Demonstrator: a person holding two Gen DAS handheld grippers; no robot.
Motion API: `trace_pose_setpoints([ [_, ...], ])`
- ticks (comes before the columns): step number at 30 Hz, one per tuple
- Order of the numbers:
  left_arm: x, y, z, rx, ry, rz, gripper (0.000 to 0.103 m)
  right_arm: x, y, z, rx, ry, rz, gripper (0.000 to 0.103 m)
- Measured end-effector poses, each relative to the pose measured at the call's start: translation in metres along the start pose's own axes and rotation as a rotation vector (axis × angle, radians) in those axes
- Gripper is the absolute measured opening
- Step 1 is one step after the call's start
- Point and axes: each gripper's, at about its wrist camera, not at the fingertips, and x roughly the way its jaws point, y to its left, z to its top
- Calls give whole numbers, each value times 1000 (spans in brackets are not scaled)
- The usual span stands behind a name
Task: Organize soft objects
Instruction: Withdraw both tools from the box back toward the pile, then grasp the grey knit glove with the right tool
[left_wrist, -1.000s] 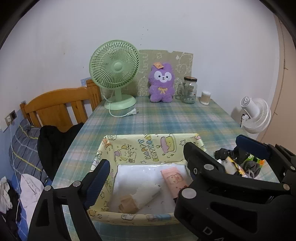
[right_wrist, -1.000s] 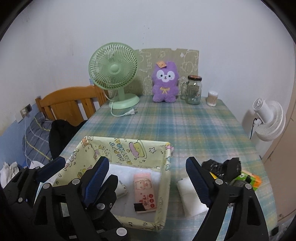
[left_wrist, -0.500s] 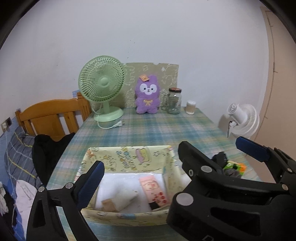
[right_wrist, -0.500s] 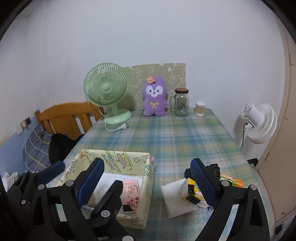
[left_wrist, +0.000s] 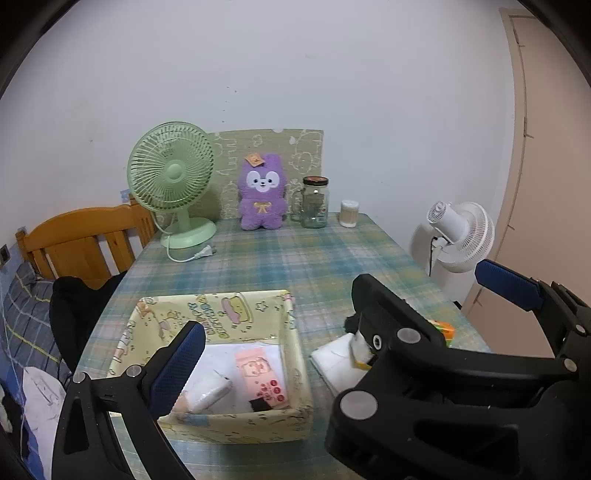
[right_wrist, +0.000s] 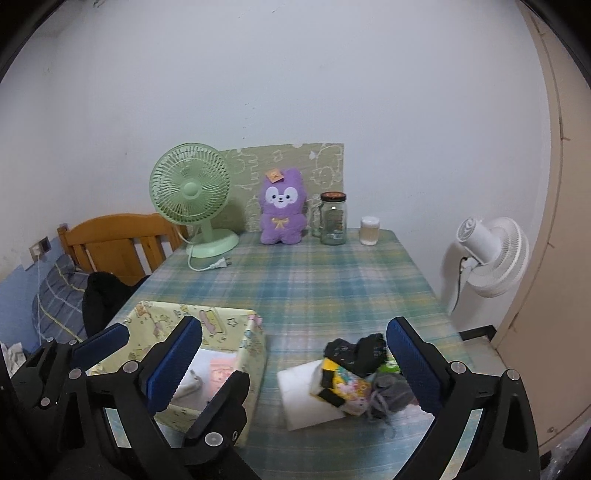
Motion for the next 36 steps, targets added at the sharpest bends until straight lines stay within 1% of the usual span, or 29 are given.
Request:
trace_pose_setpoints([
  [3, -2, -10, -1, 11, -12, -10, 103, -4, -8, -2, 5, -3, 9, 102],
  [6, -1, -19, -3, 16, -24, -22, 103, -7, -16, -4, 10, -14, -2, 102],
  [10, 0, -32, -7, -2, -51, -4, 103, -7, -30, -9, 32, -1, -3, 102],
  [15, 6, -47, -11, 11, -35, -33, 103, -8, -46, -18, 56, 5, -22, 101],
  [20, 12, -59, -16, 30, -12, -51, 103, -9, -58, -26, 55, 3, -61, 101],
  [26, 20, -73, -23, 33, 13, -81, 103, -7, -75, -36, 84, 15, -67, 101],
  [36, 41, -95, -35, 73, 62, -90, 102, 4, -100, -55, 117, 45, -80, 101],
])
